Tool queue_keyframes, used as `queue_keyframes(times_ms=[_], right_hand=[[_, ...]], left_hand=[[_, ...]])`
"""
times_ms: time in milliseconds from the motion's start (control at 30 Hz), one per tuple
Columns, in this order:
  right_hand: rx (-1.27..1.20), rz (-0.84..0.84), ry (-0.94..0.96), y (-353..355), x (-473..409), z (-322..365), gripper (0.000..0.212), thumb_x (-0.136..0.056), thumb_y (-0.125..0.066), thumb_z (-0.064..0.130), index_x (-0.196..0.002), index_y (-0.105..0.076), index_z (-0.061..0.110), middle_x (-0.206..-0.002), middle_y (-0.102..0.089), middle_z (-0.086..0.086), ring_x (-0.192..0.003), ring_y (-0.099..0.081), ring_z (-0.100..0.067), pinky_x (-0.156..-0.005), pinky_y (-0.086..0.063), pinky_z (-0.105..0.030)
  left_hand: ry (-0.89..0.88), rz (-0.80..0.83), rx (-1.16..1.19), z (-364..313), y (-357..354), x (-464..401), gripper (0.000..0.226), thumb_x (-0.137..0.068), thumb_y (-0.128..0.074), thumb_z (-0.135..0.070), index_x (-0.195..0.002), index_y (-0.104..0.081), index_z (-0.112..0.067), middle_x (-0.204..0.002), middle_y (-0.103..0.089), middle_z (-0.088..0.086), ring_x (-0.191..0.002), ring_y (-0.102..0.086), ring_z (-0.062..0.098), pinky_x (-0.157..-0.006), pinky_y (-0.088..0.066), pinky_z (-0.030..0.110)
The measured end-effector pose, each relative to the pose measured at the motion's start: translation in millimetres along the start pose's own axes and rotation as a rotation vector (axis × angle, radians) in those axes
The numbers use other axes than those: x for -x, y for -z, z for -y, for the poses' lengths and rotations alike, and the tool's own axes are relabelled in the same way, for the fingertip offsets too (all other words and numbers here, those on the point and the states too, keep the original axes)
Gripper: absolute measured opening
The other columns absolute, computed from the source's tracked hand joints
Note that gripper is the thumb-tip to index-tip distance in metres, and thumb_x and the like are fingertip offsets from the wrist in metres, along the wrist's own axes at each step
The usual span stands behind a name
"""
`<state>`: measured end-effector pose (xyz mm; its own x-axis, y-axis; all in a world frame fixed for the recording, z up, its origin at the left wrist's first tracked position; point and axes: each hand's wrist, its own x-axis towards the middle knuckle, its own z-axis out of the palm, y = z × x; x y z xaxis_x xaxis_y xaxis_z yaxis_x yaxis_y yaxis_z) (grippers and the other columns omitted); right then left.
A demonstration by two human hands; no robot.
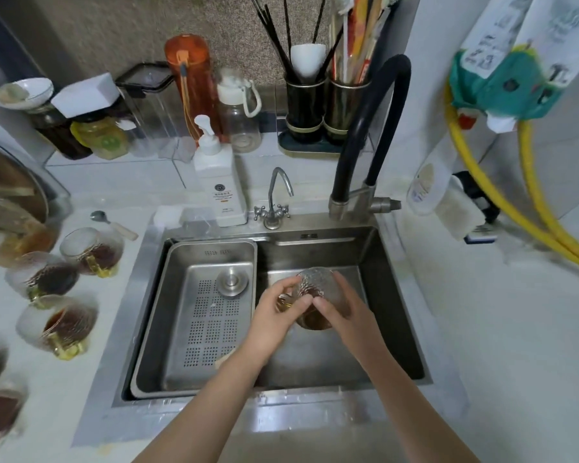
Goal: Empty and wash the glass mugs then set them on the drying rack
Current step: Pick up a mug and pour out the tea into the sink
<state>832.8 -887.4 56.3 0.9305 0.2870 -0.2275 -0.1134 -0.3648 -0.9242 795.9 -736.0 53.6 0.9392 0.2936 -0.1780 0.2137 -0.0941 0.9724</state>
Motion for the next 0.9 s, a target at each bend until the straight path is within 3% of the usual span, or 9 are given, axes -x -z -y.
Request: queue_keyframes(times_ms=[67, 133, 267, 500, 600, 700, 767, 833, 900], right_hand=[[0.087, 0.004, 0.017, 6.4, -2.1, 1.5, 0.058, -0.085, -0.064, 0.043, -0.138, -0.040, 0.037, -0.124, -0.052, 0.019, -0.117, -0.050, 0.001, -0.093, -0.034, -0.011], [0.185, 0.013, 0.008, 11.9, -5.3, 0.1, 0.061, -0.085, -0.058, 0.052, -0.140, -0.036, 0.038, -0.130, -0.053, 0.014, -0.122, -0.051, -0.010, -0.094, -0.037, -0.020], [0.388, 0.030, -0.038, 21.1, -9.9, -0.8, 0.065, -0.082, -0.043, 0.071, -0.139, -0.033, 0.043, -0.129, -0.059, 0.006, -0.116, -0.057, -0.018, -0.086, -0.043, -0.026], [0.603, 0.019, -0.101, 30.9, -17.7, -2.9, 0.072, -0.077, -0.025, 0.083, -0.133, -0.042, 0.041, -0.124, -0.063, 0.006, -0.111, -0.060, -0.021, -0.082, -0.043, -0.031], [0.603, 0.004, -0.117, 33.0, -20.9, -8.8, 0.081, -0.070, -0.018, 0.090, -0.129, -0.046, 0.042, -0.117, -0.065, 0.008, -0.105, -0.062, -0.019, -0.084, -0.048, -0.034], [0.536, 0.028, -0.153, 34.9, -24.1, -14.2, 0.086, -0.066, -0.020, 0.093, -0.131, -0.043, 0.042, -0.122, -0.062, 0.010, -0.110, -0.060, -0.018, -0.088, -0.049, -0.037], [0.334, 0.072, -0.157, 37.1, -24.7, -15.1, 0.086, -0.063, -0.035, 0.092, -0.132, -0.041, 0.042, -0.129, -0.057, 0.011, -0.114, -0.057, -0.016, -0.094, -0.049, -0.042], [0.040, 0.108, -0.161, 40.3, -24.4, -15.1, 0.084, -0.063, -0.057, 0.077, -0.135, -0.038, 0.039, -0.135, -0.049, 0.013, -0.120, -0.053, -0.013, -0.100, -0.048, -0.043], [-0.111, 0.154, -0.174, 44.1, -26.1, -17.2, 0.090, -0.062, -0.070, 0.063, -0.139, -0.033, 0.036, -0.140, -0.044, 0.012, -0.124, -0.048, -0.012, -0.105, -0.044, -0.040]], left_hand=[[0.040, -0.003, 0.025, -0.3, -3.3, -4.1, 0.029, -0.081, -0.072, -0.021, -0.109, -0.065, -0.028, -0.104, -0.062, -0.001, -0.087, -0.060, 0.003, -0.078, -0.050, 0.017], [0.114, 0.017, 0.079, -1.0, -7.3, -7.5, 0.024, -0.081, -0.072, -0.027, -0.104, -0.066, -0.033, -0.100, -0.060, 0.001, -0.082, -0.060, 0.007, -0.073, -0.054, 0.029], [0.241, 0.032, 0.133, -4.0, -14.3, -10.8, 0.028, -0.076, -0.074, -0.040, -0.102, -0.070, -0.032, -0.102, -0.064, 0.003, -0.093, -0.064, 0.019, -0.084, -0.056, 0.050], [0.338, 0.040, 0.113, -8.3, -30.6, -13.4, 0.026, -0.089, -0.062, -0.034, -0.109, -0.064, -0.017, -0.082, -0.063, -0.006, -0.050, -0.060, -0.005, -0.053, -0.055, 0.022], [0.358, 0.043, 0.074, -9.7, -36.4, -13.9, 0.030, -0.089, -0.060, -0.038, -0.109, -0.063, -0.014, -0.078, -0.061, -0.007, -0.044, -0.057, -0.005, -0.057, -0.053, 0.024], [0.351, 0.031, 0.080, -10.1, -39.5, -16.1, 0.034, -0.088, -0.062, -0.038, -0.112, -0.062, -0.015, -0.087, -0.062, -0.004, -0.059, -0.061, 0.001, -0.062, -0.054, 0.028], [0.313, 0.012, 0.058, -11.6, -39.3, -17.8, 0.036, -0.087, -0.063, -0.036, -0.119, -0.060, -0.020, -0.096, -0.061, -0.004, -0.077, -0.061, 0.005, -0.072, -0.056, 0.033], [0.241, -0.023, 0.022, -12.9, -37.2, -21.0, 0.045, -0.088, -0.062, -0.036, -0.131, -0.051, -0.027, -0.097, -0.060, -0.008, -0.088, -0.060, 0.007, -0.085, -0.057, 0.038], [0.209, -0.052, 0.024, -17.0, -33.3, -26.0, 0.047, -0.091, -0.057, -0.037, -0.135, -0.042, -0.032, -0.103, -0.060, -0.007, -0.094, -0.061, 0.010, -0.081, -0.058, 0.038]])
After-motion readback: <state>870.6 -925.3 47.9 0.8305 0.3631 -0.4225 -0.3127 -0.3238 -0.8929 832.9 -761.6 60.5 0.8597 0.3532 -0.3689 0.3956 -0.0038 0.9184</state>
